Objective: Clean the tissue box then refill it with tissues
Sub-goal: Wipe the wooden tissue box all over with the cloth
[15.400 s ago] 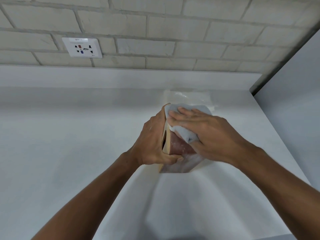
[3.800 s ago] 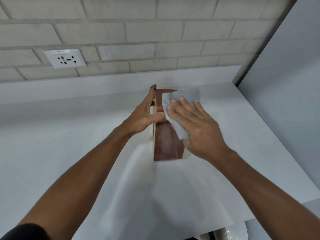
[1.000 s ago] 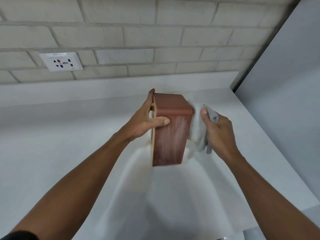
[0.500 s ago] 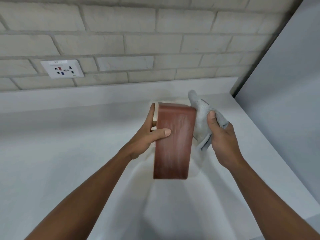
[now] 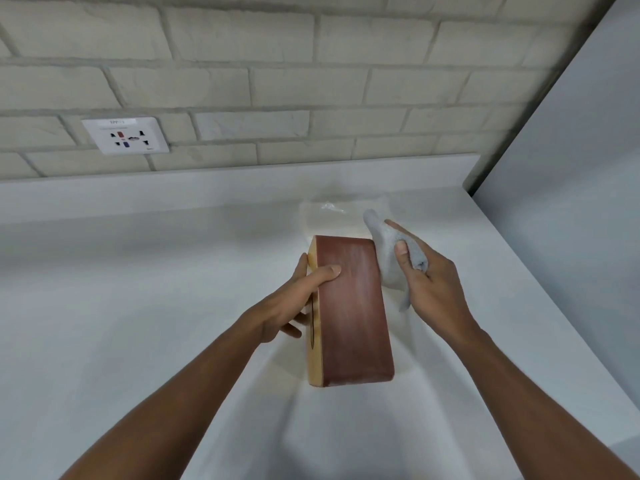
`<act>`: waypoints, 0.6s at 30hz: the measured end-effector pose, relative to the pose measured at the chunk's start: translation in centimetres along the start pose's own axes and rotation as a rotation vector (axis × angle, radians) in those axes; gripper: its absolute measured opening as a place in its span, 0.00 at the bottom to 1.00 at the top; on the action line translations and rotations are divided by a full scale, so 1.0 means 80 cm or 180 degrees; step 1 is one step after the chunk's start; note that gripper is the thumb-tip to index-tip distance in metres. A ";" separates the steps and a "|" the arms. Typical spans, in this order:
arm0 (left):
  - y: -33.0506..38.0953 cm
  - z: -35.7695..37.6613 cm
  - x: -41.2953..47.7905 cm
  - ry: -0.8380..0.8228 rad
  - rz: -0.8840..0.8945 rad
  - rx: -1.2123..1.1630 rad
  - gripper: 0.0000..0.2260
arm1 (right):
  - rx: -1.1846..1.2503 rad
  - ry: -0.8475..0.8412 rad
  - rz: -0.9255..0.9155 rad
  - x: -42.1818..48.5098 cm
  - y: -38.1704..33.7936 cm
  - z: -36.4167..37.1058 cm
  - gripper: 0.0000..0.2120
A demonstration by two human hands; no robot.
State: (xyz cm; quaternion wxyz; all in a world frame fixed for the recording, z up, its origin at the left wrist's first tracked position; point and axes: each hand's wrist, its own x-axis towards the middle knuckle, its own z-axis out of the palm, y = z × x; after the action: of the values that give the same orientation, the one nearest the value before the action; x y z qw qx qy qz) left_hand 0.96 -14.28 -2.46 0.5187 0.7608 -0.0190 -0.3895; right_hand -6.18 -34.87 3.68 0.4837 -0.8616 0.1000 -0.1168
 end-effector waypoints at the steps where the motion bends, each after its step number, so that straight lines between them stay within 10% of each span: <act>1: 0.000 -0.001 0.001 0.0026 -0.0060 0.0014 0.32 | -0.0010 0.0070 0.0028 0.002 -0.001 -0.001 0.11; 9: -0.007 -0.011 0.011 0.0199 -0.0118 0.0196 0.42 | -0.0141 -0.0068 -0.0046 0.025 0.005 0.001 0.11; 18: -0.012 -0.025 0.025 0.0464 0.1222 -0.0040 0.56 | -0.0900 0.0087 -0.0518 0.036 0.008 0.008 0.18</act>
State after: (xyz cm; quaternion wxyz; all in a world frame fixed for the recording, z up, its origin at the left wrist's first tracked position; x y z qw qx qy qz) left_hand 3.21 -13.15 -4.04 0.5882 0.7662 -0.1238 -0.2275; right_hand -3.30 -35.48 3.06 0.3452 -0.9247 0.0519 -0.1520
